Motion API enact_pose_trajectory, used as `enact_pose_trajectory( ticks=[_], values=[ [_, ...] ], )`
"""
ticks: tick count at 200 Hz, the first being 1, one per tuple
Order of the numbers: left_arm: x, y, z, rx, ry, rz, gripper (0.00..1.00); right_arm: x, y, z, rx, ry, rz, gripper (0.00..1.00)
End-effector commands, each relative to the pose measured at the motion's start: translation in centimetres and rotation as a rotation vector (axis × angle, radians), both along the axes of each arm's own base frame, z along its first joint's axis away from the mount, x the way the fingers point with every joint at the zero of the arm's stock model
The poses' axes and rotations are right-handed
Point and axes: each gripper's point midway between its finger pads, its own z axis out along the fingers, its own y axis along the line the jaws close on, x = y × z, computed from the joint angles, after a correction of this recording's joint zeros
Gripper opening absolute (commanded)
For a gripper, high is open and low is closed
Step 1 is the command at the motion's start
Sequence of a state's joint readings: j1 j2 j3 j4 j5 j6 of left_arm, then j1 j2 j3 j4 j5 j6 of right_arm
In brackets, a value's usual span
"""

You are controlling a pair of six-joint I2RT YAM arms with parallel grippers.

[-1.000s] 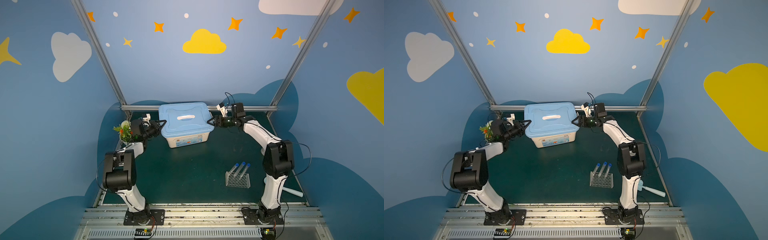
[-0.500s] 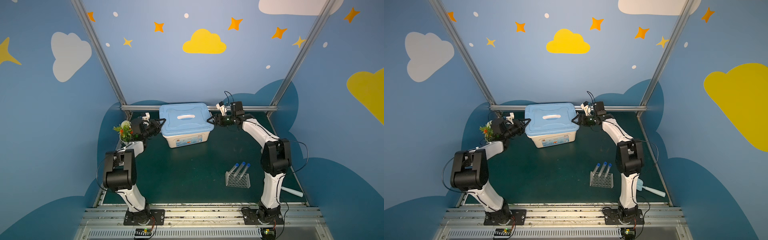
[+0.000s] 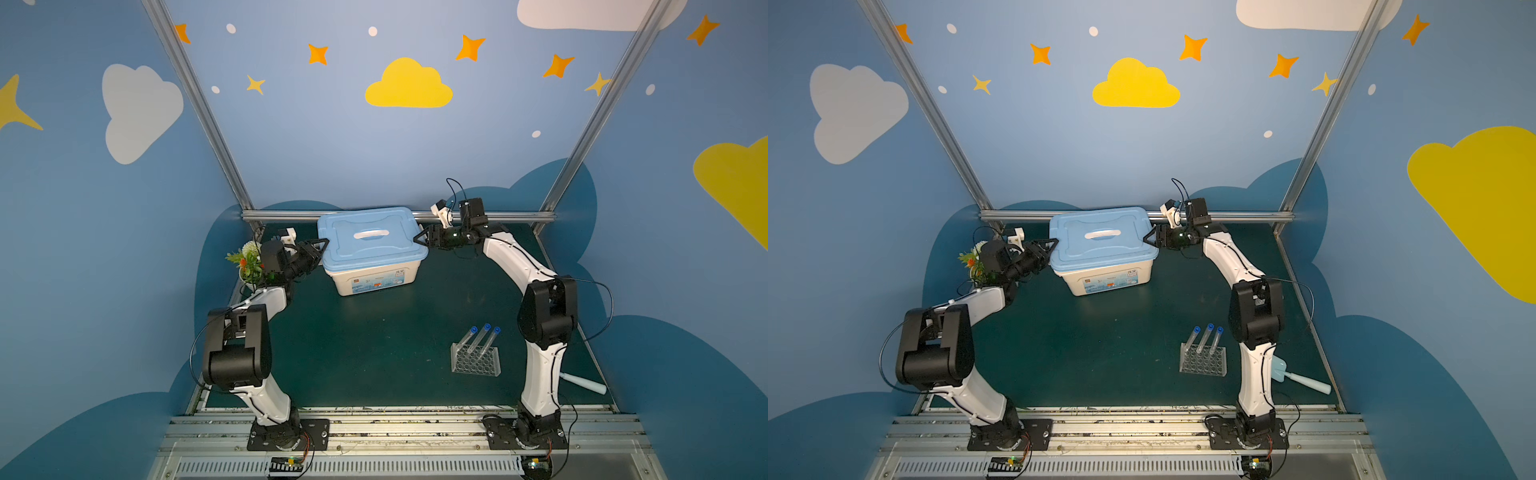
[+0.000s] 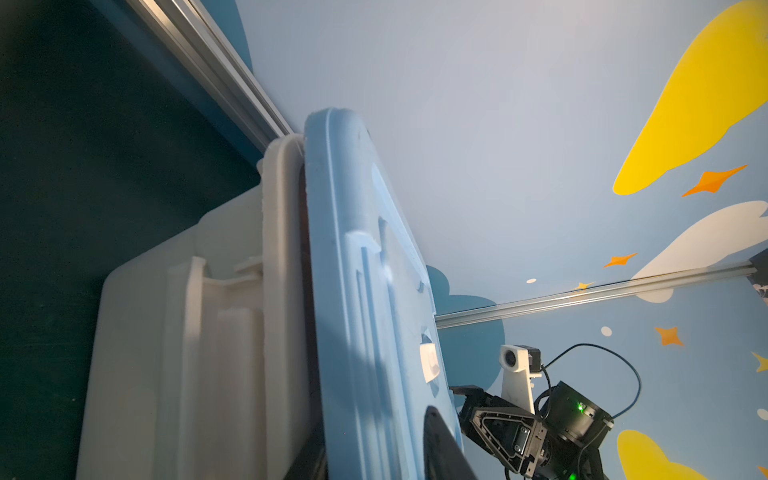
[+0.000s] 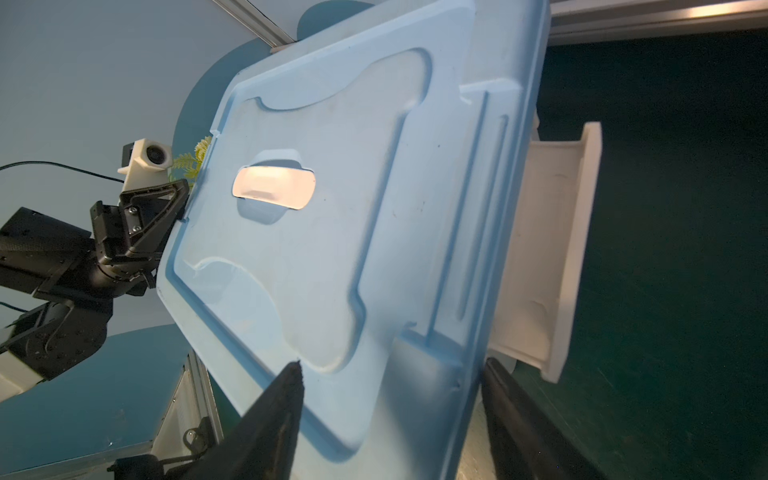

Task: Organize the chemistry lab equipment
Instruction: 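Press the lid edges down onto the box rim with both grippers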

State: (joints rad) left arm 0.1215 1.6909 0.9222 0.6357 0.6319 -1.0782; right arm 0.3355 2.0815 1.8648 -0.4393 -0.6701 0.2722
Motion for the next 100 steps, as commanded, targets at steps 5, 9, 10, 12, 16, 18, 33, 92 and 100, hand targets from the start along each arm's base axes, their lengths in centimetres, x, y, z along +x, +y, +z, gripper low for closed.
enact_pose_trajectory(
  ticks=[5,9,10,12,16,18,33,92,100],
  values=[
    [-2.2,-1.0,-4.9,0.016,0.178,-0.030,0.38,0.3,0.6,-0.1,-0.016,-0.010,0.027,0.67],
    [-2.3,-1.1,-5.0,0.020,0.180,-0.031,0.38,0.3,0.5,-0.1,-0.020,-0.010,0.027,0.67],
    [-2.4,-1.1,-4.9,0.022,0.179,-0.031,0.38,0.3,0.5,-0.2,-0.020,-0.009,0.028,0.67],
    [-2.4,-1.0,-5.0,0.024,0.179,-0.030,0.38,0.4,0.5,-0.1,-0.022,-0.011,0.028,0.67],
    [-2.5,-1.1,-4.9,0.028,0.180,-0.031,0.38,0.4,0.5,-0.2,-0.026,-0.013,0.029,0.67],
    [-2.5,-1.1,-5.0,0.030,0.182,-0.031,0.38,0.5,0.5,-0.3,-0.028,-0.013,0.029,0.67],
    [-2.8,-1.2,-5.1,0.038,0.186,-0.035,0.38,0.5,0.5,-0.4,-0.036,-0.013,0.032,0.67],
    [-4.0,-1.2,-4.8,0.066,0.182,-0.031,0.38,0.5,0.3,-0.8,-0.051,-0.013,0.034,0.66],
    [-4.2,-1.1,-4.8,0.074,0.180,-0.027,0.38,0.5,0.4,-0.8,-0.049,-0.012,0.034,0.66]
  ],
)
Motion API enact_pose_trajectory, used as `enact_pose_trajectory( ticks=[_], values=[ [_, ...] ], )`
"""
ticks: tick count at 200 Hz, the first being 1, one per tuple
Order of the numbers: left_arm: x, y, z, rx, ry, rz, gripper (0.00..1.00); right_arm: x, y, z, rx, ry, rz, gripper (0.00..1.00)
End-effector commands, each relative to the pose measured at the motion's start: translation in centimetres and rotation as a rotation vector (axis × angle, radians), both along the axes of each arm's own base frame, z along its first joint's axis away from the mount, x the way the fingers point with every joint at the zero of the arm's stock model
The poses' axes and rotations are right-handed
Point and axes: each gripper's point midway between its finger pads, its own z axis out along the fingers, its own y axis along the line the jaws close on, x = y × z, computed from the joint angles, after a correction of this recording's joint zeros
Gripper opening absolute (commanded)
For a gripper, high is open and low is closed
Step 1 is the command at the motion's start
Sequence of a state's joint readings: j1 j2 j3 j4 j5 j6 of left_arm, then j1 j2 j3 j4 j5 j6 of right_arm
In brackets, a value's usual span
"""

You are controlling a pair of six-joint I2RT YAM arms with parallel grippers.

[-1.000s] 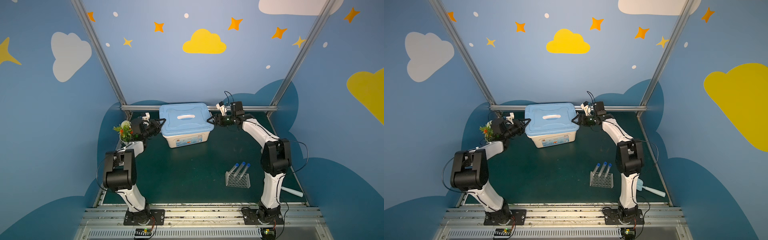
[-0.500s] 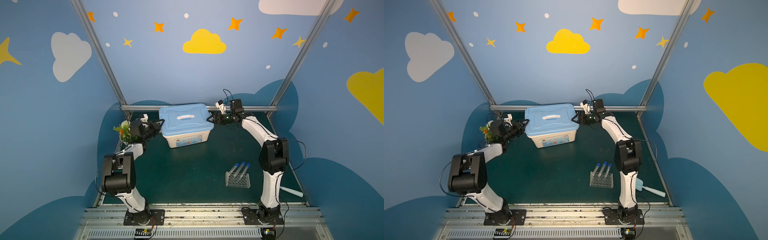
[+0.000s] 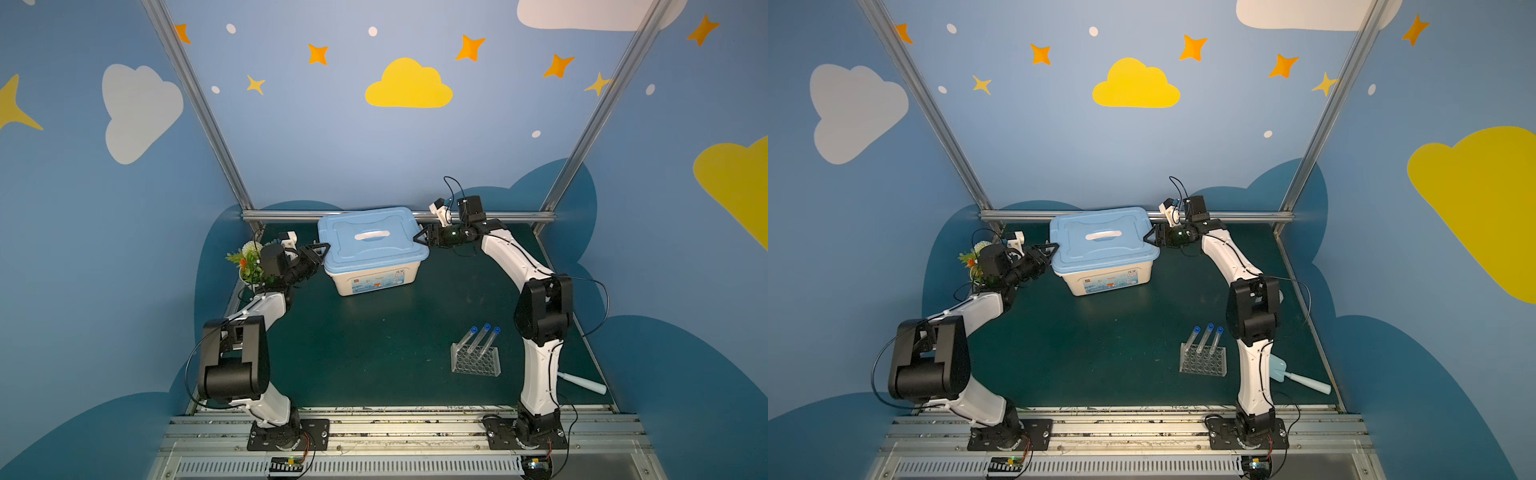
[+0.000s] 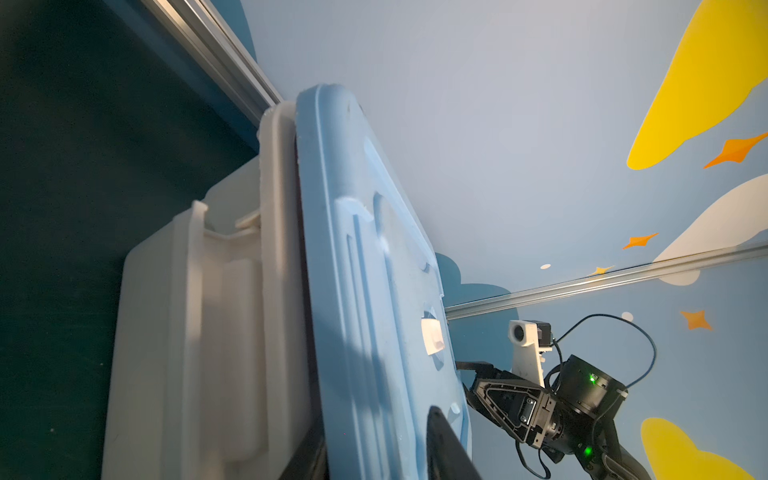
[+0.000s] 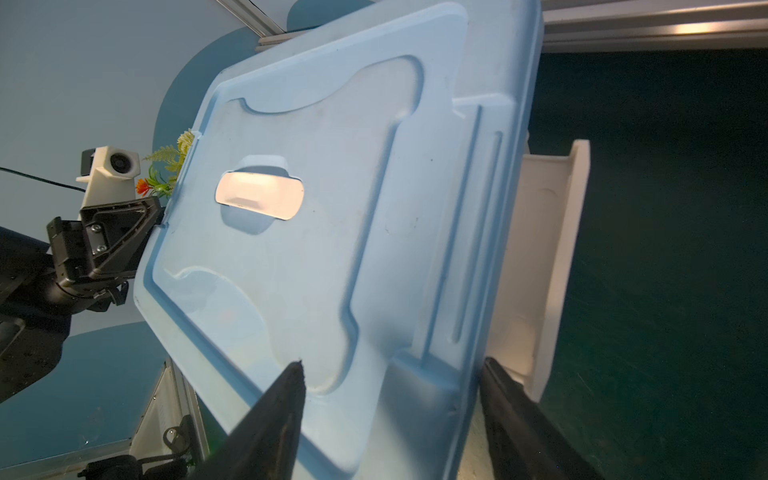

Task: Organize the chemistry lab equipment
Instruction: 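Press the lid edges down onto the box rim with both grippers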

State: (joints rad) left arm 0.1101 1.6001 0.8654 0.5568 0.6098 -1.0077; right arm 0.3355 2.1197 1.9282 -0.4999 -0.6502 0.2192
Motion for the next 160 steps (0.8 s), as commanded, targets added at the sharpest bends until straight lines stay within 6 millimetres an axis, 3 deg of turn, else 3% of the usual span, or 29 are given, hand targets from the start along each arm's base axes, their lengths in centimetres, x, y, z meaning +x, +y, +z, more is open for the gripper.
enact_pose_trajectory(
  ticks=[1,77,110,124,160],
  values=[
    [-2.2,-0.7,-4.8,0.018,0.175,-0.019,0.38,-0.1,0.5,-0.2,-0.008,0.000,0.021,0.66],
    [-3.8,-0.2,-5.2,0.066,0.205,0.007,0.40,-0.2,0.5,-0.2,-0.018,-0.006,0.032,0.66],
    [-4.5,0.5,-5.7,0.104,0.233,0.035,0.49,-0.2,0.7,-0.3,-0.027,-0.005,0.039,0.66],
    [-4.7,1.0,-5.6,0.124,0.251,0.050,0.62,-0.1,0.7,-0.3,-0.027,-0.009,0.039,0.66],
    [-5.1,1.9,-4.8,0.202,0.265,0.068,0.74,-0.2,0.9,-0.3,-0.027,-0.005,0.041,0.66]
  ],
)
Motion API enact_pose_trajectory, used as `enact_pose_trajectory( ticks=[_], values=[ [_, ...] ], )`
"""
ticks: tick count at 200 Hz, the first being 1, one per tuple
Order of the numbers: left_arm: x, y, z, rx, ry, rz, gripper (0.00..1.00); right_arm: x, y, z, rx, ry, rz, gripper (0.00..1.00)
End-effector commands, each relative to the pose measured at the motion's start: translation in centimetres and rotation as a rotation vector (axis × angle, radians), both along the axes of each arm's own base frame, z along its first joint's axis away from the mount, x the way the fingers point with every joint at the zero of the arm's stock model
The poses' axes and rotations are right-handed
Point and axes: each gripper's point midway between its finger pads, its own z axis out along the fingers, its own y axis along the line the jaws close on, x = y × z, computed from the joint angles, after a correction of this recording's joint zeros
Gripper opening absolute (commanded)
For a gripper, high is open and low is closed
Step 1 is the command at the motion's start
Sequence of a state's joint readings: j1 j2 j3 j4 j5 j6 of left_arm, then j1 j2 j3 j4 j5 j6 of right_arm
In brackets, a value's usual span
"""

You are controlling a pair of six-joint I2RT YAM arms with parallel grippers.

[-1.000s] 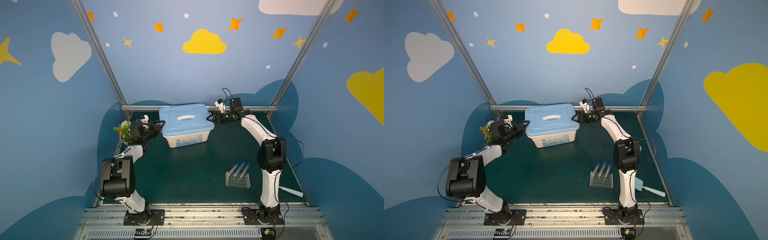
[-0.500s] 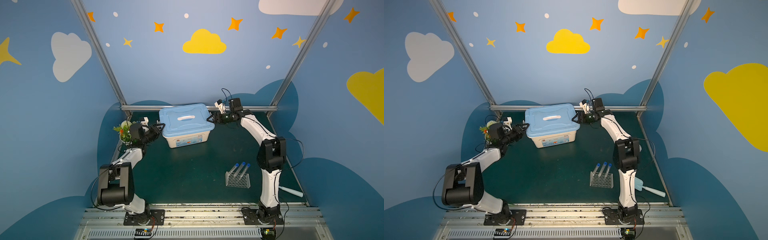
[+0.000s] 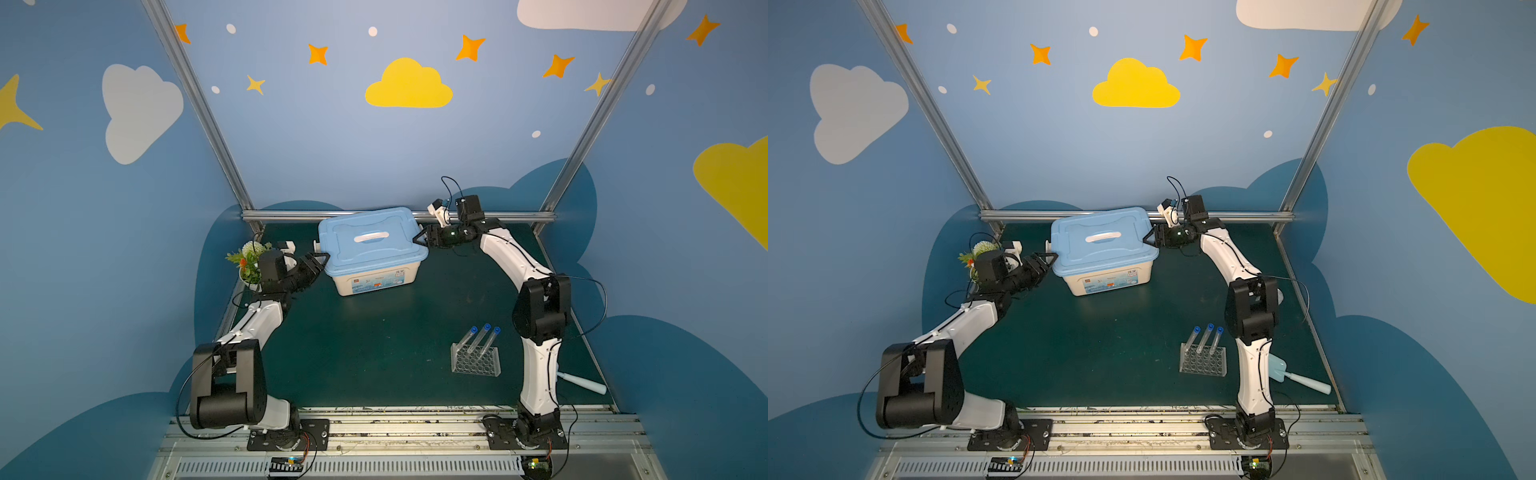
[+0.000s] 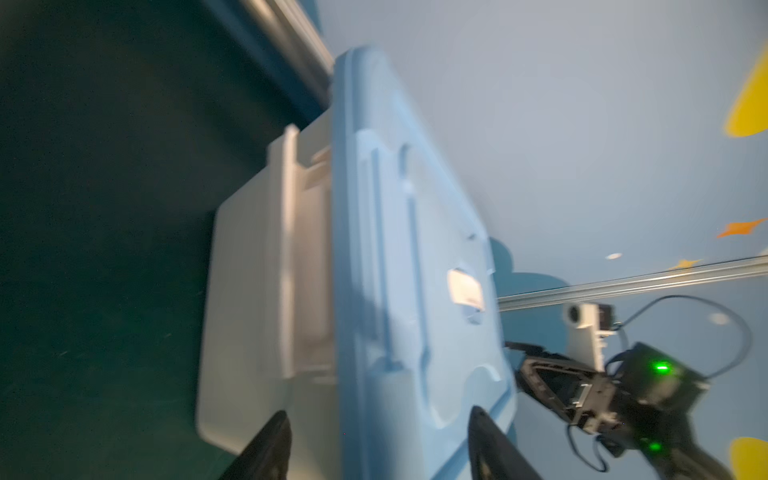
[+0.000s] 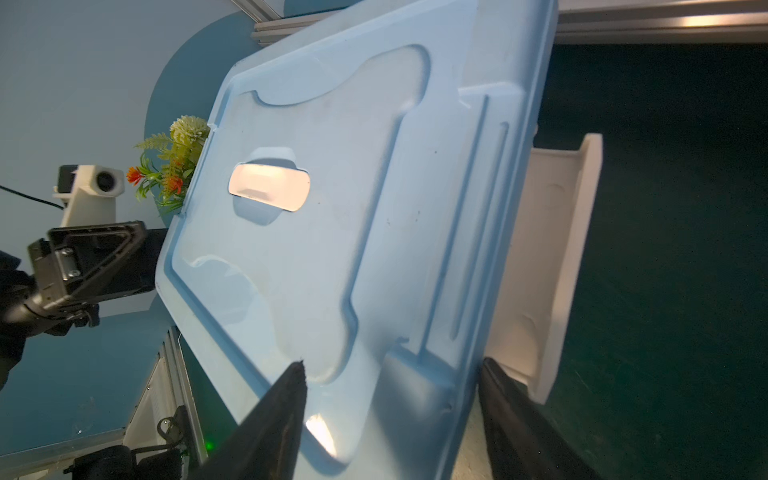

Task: Organize the chemistry lab equipment
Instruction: 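Press the lid edges down onto the box rim with both grippers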

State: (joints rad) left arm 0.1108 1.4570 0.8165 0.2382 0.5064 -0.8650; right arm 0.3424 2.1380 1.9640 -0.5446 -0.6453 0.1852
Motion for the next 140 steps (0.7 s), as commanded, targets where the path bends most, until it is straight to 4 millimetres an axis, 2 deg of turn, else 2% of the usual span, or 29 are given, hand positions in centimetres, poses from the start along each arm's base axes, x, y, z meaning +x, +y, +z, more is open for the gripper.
enact_pose_trajectory(
  ticks=[1,38,56,103,140],
  values=[
    [-1.4,0.8,-2.0,0.072,0.111,0.014,0.74,0.0,0.6,-0.1,-0.004,-0.003,0.019,0.66],
    [-1.4,1.0,-1.4,0.104,0.095,0.010,0.77,0.1,0.6,0.0,-0.003,-0.006,0.013,0.67],
    [-1.2,1.1,-1.0,0.097,0.077,0.010,0.83,0.3,0.2,0.9,-0.007,-0.026,-0.003,0.70],
    [0.8,1.4,-0.3,0.075,0.061,-0.047,0.88,1.6,-1.9,3.2,0.004,-0.070,-0.078,0.78],
    [2.4,1.5,0.1,0.035,0.023,-0.070,0.91,2.6,-3.2,2.6,0.044,-0.022,-0.106,0.82]
  ],
)
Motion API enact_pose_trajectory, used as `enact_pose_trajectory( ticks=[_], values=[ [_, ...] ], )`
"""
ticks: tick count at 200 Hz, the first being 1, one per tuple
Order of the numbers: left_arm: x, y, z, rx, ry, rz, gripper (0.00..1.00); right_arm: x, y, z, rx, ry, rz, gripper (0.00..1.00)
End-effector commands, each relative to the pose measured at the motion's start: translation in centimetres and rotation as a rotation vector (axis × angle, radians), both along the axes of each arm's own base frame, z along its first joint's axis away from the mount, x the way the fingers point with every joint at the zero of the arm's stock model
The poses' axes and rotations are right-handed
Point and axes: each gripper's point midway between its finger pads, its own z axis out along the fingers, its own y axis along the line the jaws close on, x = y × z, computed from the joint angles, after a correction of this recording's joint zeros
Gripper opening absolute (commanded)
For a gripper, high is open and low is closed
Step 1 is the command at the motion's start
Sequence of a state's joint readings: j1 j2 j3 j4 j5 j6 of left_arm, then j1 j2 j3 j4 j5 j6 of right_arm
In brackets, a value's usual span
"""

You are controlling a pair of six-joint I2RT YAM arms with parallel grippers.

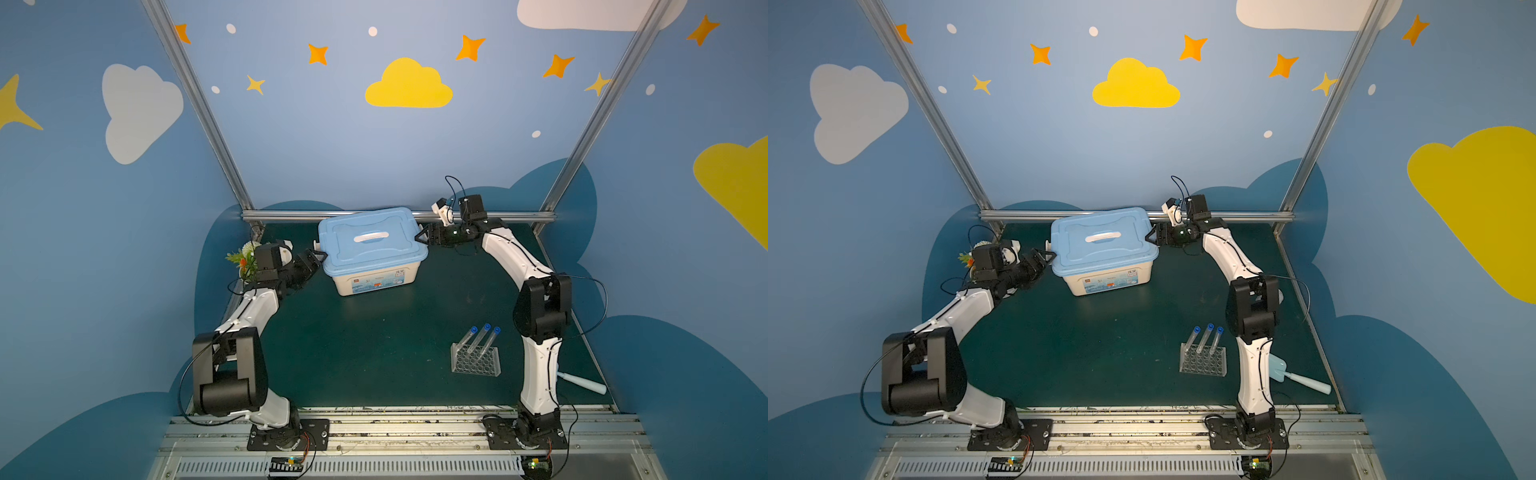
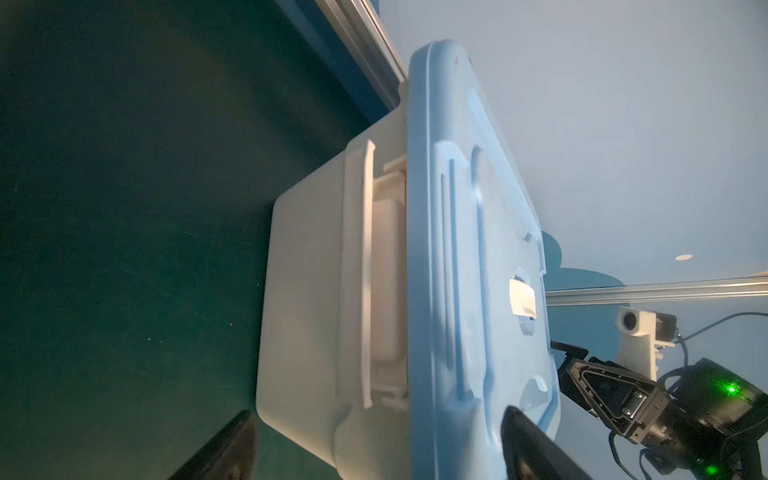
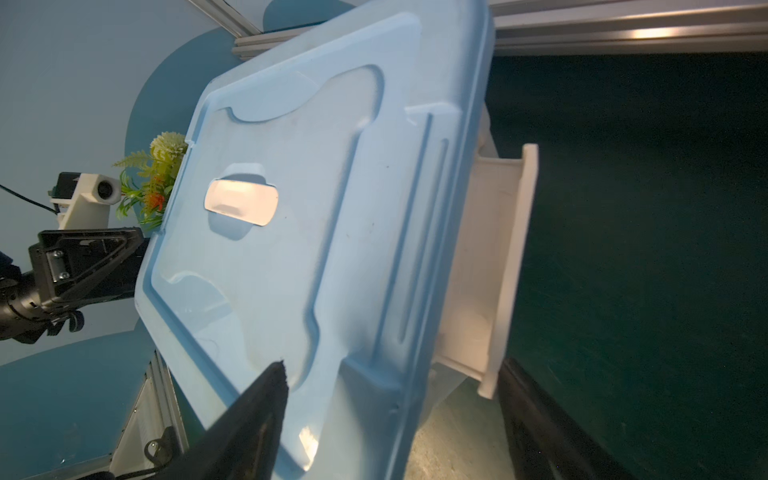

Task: Organize the chemistry lab equipment
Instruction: 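Press the lid edges down onto the box rim with both grippers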

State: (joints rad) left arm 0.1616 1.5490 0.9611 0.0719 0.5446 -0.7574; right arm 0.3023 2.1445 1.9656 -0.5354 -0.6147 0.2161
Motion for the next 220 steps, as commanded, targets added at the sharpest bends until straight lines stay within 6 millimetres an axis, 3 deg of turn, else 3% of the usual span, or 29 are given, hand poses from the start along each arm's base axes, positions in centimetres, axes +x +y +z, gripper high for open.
enact_pose_trajectory(
  ticks=[1,48,125,220],
  values=[
    [0.9,-0.3,0.7,-0.015,-0.038,-0.043,0.91,1.0,-1.0,2.9,0.053,-0.036,-0.027,0.82],
    [2.7,-0.7,-0.1,-0.057,-0.030,-0.079,0.91,1.6,-1.1,0.9,0.114,0.046,-0.020,0.84],
    [4.7,-0.9,1.0,-0.059,-0.067,-0.112,0.88,1.9,0.5,-1.0,0.202,0.148,0.020,0.85],
    [5.6,-1.7,0.7,-0.062,-0.051,-0.147,0.77,1.6,2.8,-0.2,0.280,0.175,0.070,0.82]
  ],
)
